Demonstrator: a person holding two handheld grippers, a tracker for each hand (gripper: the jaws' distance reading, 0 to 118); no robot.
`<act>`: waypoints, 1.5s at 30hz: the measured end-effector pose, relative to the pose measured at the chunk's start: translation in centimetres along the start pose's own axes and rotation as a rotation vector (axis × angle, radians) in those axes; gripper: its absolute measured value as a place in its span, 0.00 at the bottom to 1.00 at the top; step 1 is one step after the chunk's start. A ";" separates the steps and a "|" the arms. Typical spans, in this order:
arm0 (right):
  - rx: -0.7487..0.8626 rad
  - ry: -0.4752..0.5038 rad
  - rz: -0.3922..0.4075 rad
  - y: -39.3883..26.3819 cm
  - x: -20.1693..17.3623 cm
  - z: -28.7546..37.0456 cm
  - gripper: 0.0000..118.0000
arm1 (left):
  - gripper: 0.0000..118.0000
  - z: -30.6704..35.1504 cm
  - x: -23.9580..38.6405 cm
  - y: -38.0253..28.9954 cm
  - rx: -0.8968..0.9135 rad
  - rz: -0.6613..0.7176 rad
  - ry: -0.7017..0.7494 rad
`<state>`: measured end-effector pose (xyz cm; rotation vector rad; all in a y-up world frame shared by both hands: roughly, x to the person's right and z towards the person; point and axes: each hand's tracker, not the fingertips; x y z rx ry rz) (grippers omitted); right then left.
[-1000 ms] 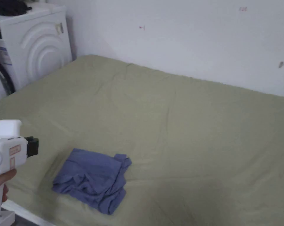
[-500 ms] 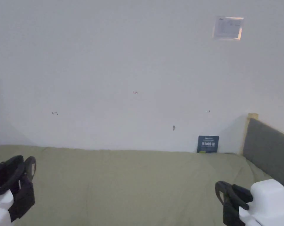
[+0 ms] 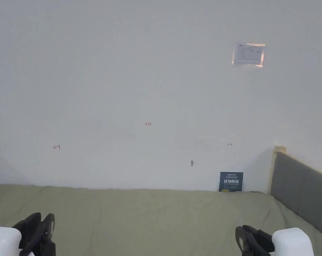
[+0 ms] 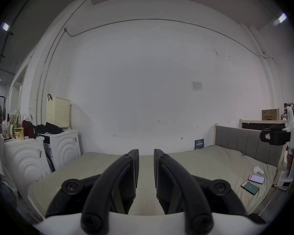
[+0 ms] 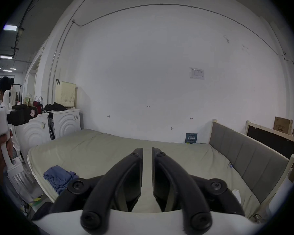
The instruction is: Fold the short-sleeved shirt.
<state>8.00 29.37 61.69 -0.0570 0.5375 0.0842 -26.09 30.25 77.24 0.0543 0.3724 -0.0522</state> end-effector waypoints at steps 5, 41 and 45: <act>0.010 -0.022 -0.012 0.1 -0.2 0.2 0.89 | 1.00 -0.3 0.1 -0.1 -0.015 0.014 -0.006; -0.122 -0.053 -0.243 1.8 -2.1 0.2 1.00 | 1.00 0.0 1.7 -1.0 -0.027 0.001 -0.016; -0.129 -0.055 -0.263 1.5 -1.8 0.2 1.00 | 1.00 -0.2 1.7 -1.0 -0.030 -0.001 -0.018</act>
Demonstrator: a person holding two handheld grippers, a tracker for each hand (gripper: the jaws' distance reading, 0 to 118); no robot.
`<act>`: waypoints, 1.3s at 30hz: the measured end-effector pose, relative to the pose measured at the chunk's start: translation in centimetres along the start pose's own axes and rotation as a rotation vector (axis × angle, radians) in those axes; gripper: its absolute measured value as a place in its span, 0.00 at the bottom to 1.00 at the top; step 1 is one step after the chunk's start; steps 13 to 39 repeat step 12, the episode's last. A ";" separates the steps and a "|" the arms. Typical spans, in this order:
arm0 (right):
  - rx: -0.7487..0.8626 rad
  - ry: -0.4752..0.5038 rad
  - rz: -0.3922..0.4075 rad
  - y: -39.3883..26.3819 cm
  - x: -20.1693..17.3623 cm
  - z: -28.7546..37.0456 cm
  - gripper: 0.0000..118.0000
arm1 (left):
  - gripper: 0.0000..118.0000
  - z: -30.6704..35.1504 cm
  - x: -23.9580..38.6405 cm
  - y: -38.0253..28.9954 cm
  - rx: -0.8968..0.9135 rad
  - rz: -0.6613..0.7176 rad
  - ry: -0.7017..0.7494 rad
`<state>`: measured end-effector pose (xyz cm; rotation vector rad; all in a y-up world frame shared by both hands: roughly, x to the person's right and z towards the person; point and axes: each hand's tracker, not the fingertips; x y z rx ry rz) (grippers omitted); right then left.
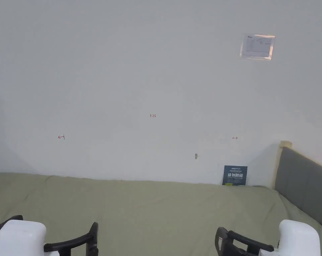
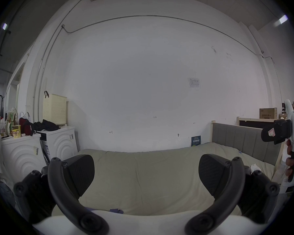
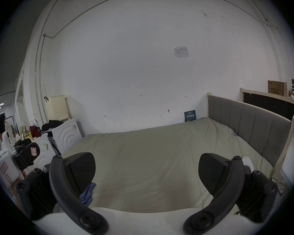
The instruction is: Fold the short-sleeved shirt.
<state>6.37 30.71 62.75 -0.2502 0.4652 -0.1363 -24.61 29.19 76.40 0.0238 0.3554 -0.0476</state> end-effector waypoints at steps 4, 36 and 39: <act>0.014 -0.002 0.003 -0.3 0.3 0.0 1.00 | 1.00 0.0 0.1 0.0 0.003 0.003 -0.002; 0.036 0.012 -0.091 0.1 1.6 0.4 1.00 | 1.00 -0.1 0.2 0.0 0.007 0.013 0.006; 0.036 0.012 -0.091 0.1 1.6 0.4 1.00 | 1.00 -0.1 0.2 0.0 0.007 0.013 0.006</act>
